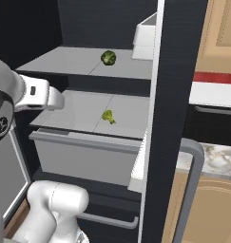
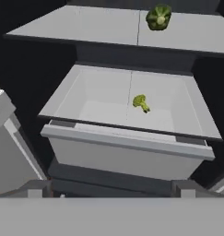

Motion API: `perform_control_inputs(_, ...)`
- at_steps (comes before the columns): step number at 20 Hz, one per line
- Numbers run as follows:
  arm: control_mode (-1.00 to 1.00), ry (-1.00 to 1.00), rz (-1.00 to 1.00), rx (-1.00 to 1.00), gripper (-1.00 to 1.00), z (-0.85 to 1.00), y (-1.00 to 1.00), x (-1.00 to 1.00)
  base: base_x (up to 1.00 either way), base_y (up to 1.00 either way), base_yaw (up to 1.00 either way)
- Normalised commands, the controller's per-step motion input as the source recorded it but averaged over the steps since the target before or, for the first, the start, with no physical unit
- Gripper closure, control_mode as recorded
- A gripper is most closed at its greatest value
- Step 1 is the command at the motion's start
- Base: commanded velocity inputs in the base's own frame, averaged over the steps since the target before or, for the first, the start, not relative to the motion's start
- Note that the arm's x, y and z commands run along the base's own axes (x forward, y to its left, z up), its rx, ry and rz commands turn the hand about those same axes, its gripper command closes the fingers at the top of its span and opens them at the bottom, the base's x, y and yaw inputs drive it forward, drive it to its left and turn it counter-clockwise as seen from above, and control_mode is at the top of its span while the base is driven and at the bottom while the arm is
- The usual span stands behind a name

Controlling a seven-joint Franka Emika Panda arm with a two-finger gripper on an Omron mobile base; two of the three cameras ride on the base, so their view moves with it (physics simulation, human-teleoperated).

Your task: Place one broccoli and one steak in each tupperware on the nearby counter, to pack two identical lunches.

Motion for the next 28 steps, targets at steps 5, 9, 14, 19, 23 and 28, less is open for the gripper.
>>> perform_control_inputs(5, -1.00, -0.40, 0.00, -0.01, -1.00, 0.00, 0.00, 0.22, 0.00, 0.00, 0.00)
perform_control_inputs(9, -1.00, -0.21, 0.00, 0.00, -1.00, 0.12, -0.01, 0.05, 0.00, 0.00, 0.00)
perform_control_inputs(14, -1.00, 0.00, 0.00, 0.02, -1.00, 0.52, -0.16, 0.00, 0.00, 0.00, 0.00)
perform_control_inputs(19, -1.00, 0.02, 0.00, 0.03, -1.00, 0.59, -0.15, 0.00, 0.00, 0.00, 0.00)
perform_control_inputs(23, -1.00, 0.03, 0.00, 0.01, -1.00, 0.17, -0.08, 0.13, 0.00, 0.00, 0.00)
perform_control_inputs(28, -1.00, 0.00, 0.00, 0.00, -1.00, -0.01, -0.09, 0.31, 0.00, 0.00, 0.00)
